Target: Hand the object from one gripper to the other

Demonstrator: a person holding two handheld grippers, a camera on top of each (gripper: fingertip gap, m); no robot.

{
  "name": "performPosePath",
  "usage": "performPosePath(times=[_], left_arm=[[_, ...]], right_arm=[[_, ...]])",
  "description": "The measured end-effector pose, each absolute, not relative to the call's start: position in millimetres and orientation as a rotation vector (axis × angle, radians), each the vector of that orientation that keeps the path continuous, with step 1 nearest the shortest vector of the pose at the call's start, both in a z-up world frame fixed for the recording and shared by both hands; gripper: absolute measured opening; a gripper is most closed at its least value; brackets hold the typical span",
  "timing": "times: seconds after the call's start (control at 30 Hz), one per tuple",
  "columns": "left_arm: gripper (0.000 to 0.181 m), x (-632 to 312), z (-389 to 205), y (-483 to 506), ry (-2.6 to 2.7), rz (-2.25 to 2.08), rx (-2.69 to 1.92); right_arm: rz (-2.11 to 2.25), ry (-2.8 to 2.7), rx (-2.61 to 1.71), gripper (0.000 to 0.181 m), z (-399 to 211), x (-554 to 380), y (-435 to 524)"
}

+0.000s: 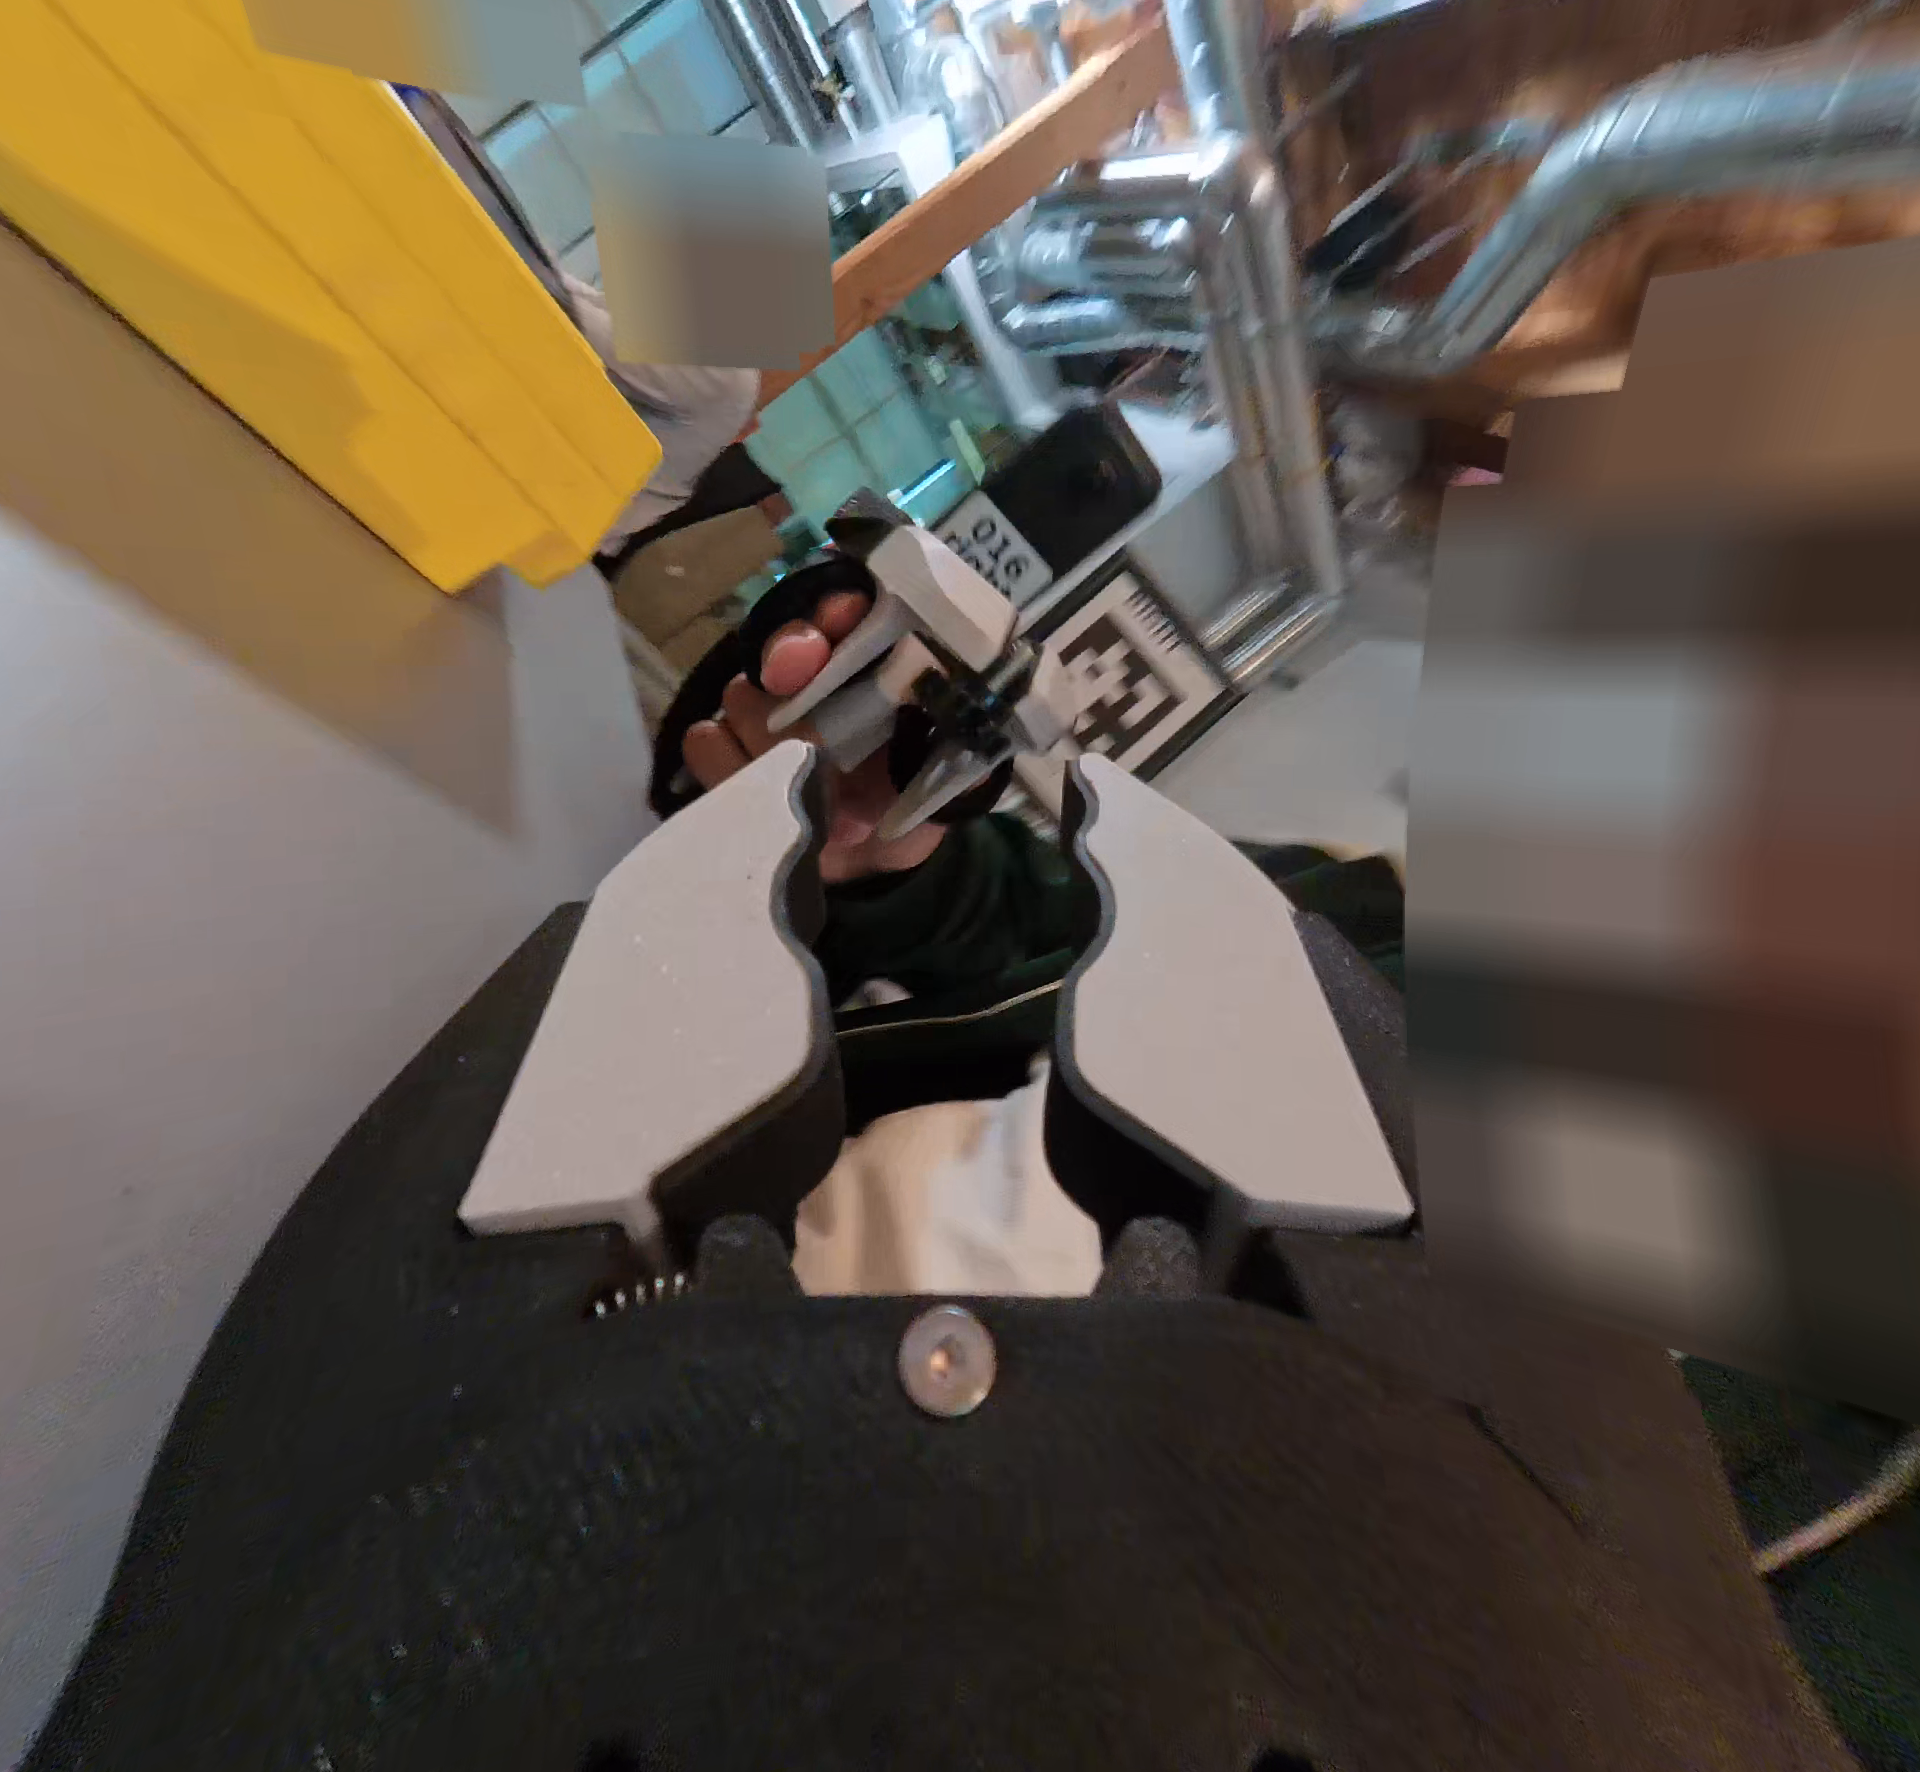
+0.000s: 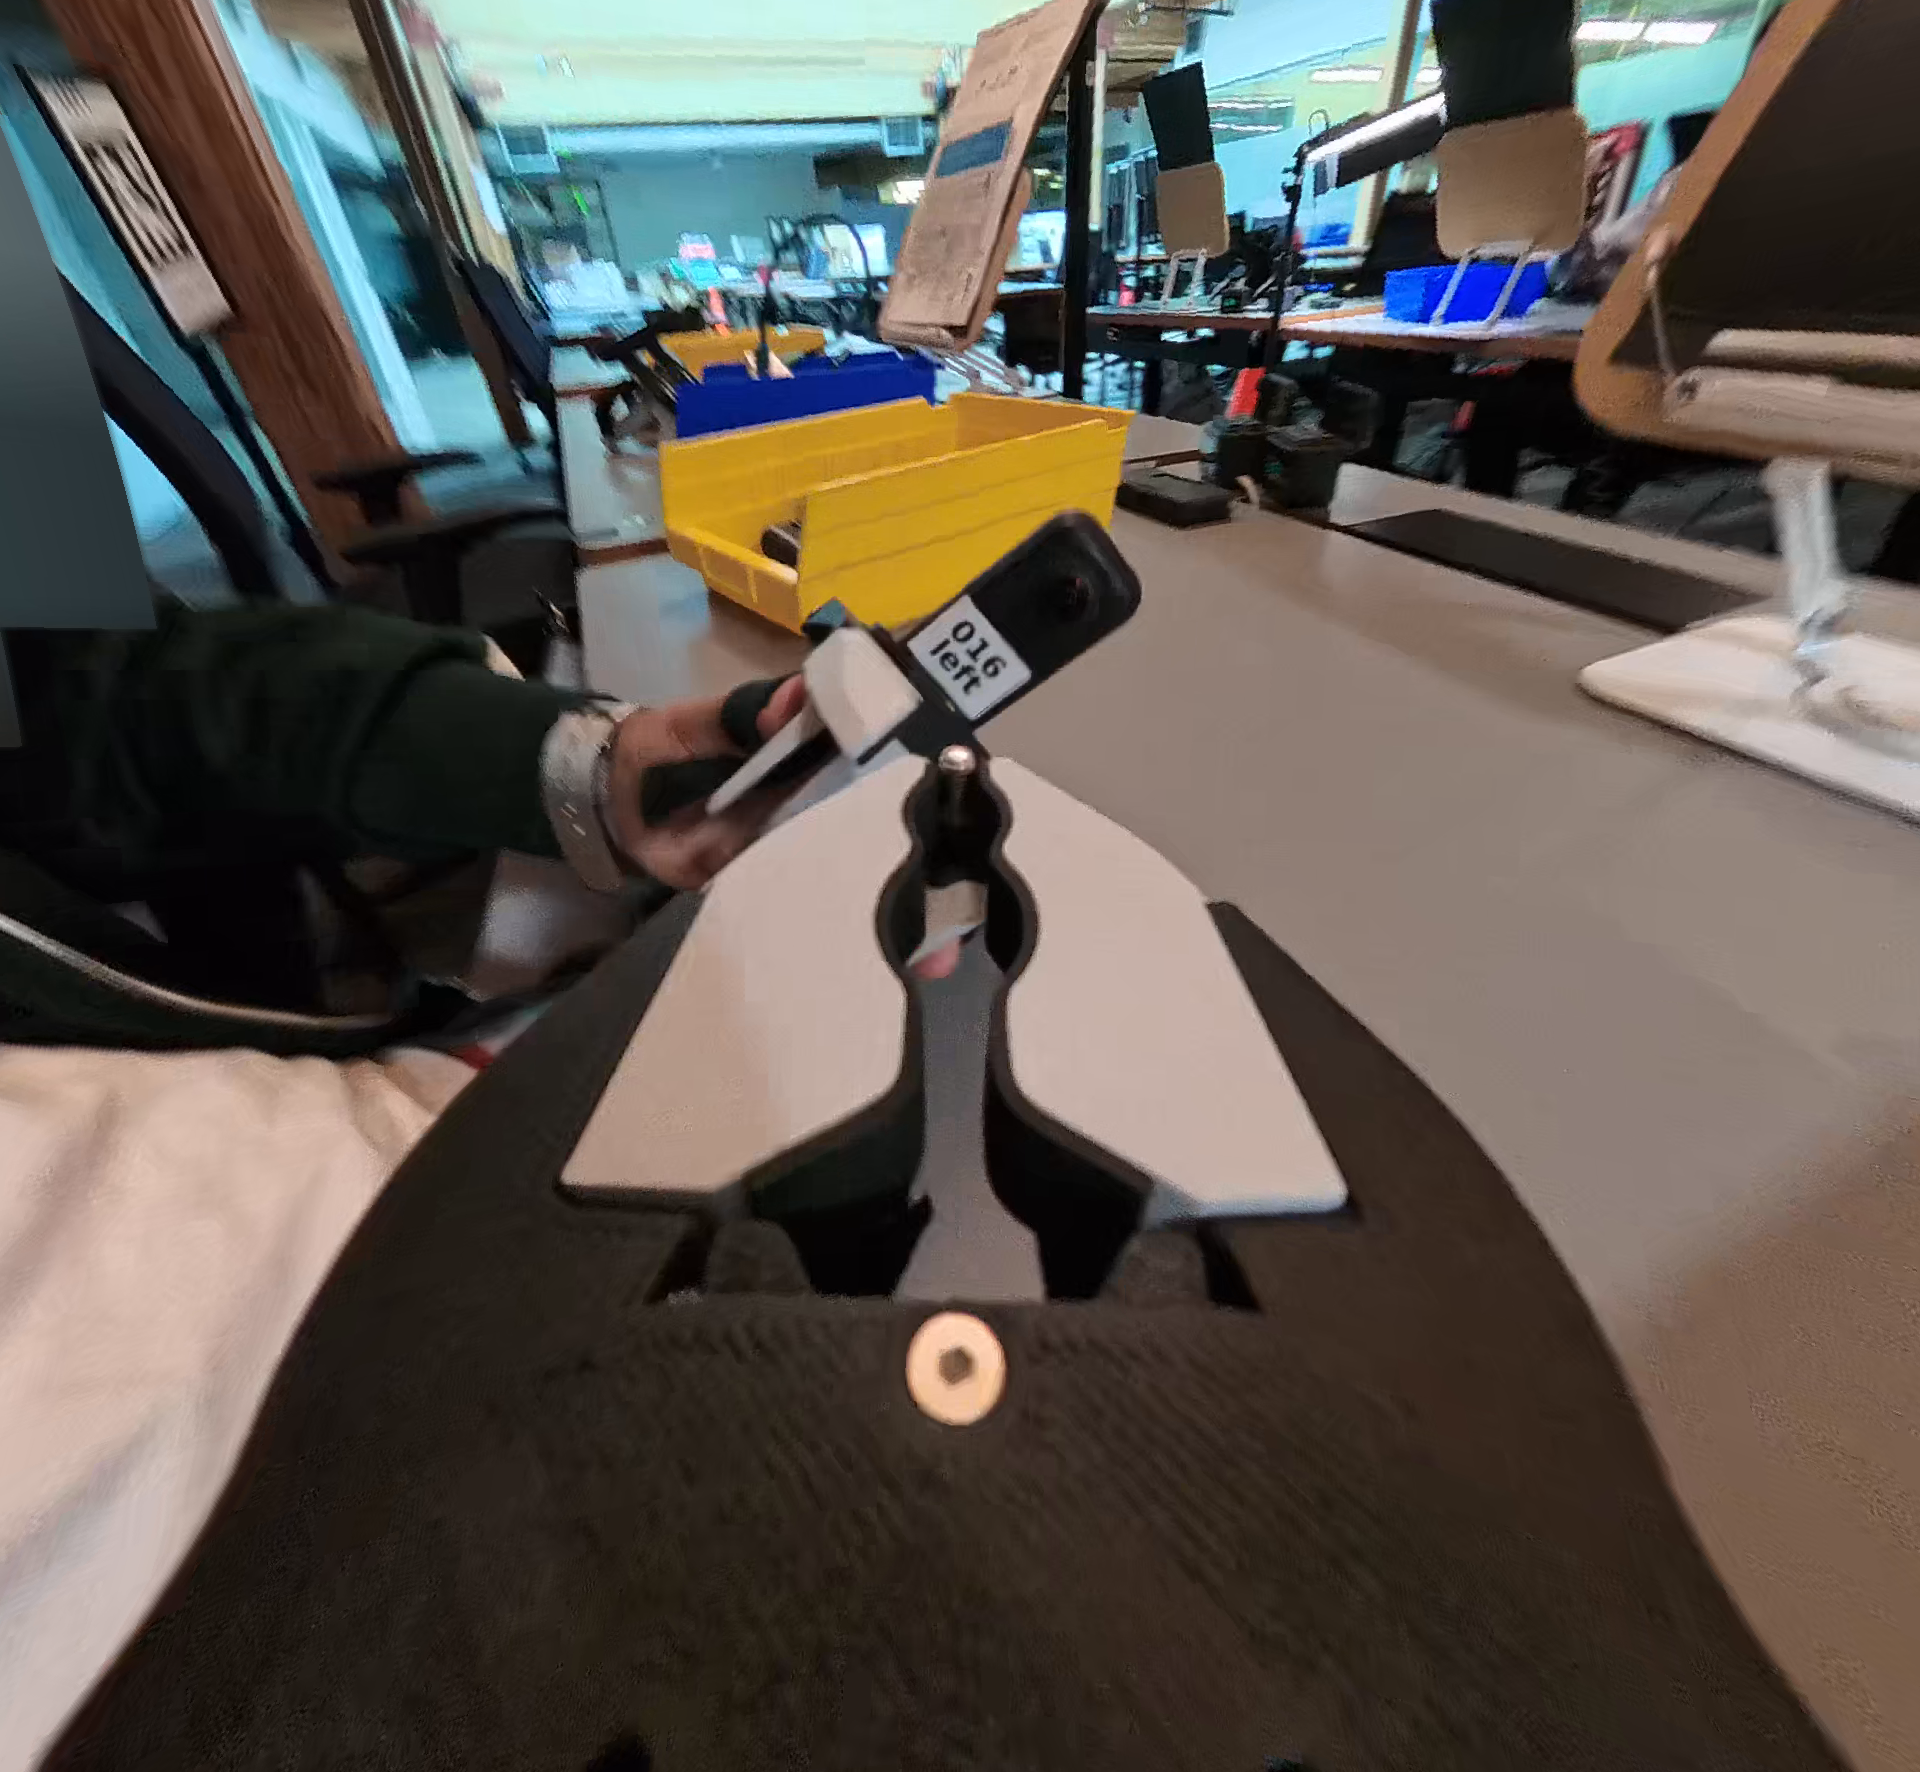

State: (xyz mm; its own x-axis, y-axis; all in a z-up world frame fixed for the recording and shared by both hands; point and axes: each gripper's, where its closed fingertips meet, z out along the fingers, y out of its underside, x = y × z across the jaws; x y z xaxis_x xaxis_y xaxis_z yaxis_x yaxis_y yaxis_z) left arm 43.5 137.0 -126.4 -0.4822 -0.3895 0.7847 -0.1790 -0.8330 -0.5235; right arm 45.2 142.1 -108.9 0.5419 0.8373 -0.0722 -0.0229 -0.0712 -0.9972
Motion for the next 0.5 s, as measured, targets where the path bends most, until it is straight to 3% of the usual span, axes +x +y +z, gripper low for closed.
performPosePath(times=[0.03,0.23,0.5], left_arm=[[0.042,44,-127,135,0.935,-2.350,-1.499],[0.034,46,-130,131,1.220,-1.747,-1.330],[0.025,45,-128,123,1.246,-1.822,-1.289]], right_arm=[[0.911,-0.692,-1.497,0.005,-108,47,142],[1.039,-0.589,-1.610,0.006,-119,53,150],[1.083,-0.724,-1.550,0.005,-113,39,133]])
